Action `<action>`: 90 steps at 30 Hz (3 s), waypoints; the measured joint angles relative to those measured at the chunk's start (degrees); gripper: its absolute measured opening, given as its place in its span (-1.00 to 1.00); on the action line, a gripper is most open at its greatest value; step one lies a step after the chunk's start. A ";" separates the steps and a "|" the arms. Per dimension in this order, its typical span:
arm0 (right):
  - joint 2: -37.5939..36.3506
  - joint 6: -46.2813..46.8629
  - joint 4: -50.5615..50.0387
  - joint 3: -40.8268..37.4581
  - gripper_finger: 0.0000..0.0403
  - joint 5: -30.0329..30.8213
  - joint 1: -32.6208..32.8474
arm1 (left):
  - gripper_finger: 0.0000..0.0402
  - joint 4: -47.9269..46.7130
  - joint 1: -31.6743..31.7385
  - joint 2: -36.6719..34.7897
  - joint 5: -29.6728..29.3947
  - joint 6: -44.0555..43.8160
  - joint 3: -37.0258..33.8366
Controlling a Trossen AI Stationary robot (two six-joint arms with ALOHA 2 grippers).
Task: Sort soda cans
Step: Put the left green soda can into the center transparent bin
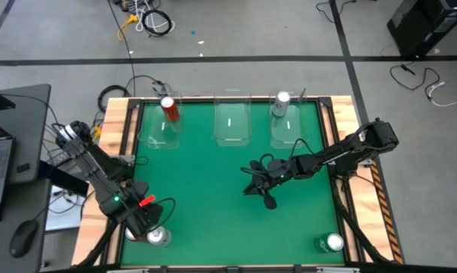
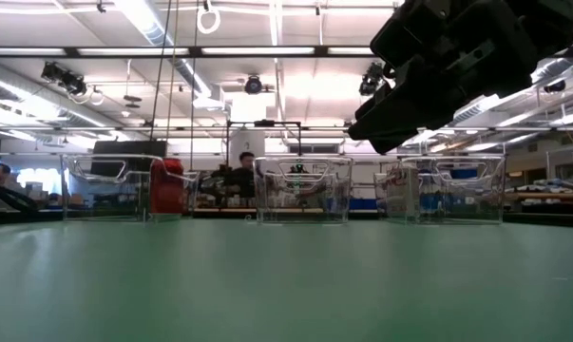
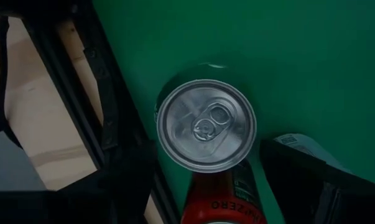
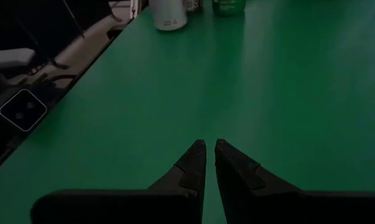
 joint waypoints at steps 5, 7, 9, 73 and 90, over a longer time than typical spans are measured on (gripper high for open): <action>0.00 -0.02 -0.17 0.00 -0.77 0.00 0.00 | 0.46 -0.12 0.00 -0.11 0.26 -0.09 -1.04; 0.00 -0.02 -0.49 0.00 -0.77 0.00 0.00 | 0.46 1.40 0.03 -0.11 1.65 -0.01 -2.70; 0.00 0.00 -0.79 0.00 -0.77 0.00 0.00 | 0.46 3.03 0.05 -0.26 3.14 0.57 -3.95; 0.00 2.16 4.26 0.04 -0.39 1.99 0.85 | -0.80 -1.20 -3.48 0.17 0.72 5.65 -4.69; 0.00 2.36 4.16 0.02 -0.91 2.19 0.85 | -0.99 14.05 -3.48 0.02 -14.98 6.33 -17.11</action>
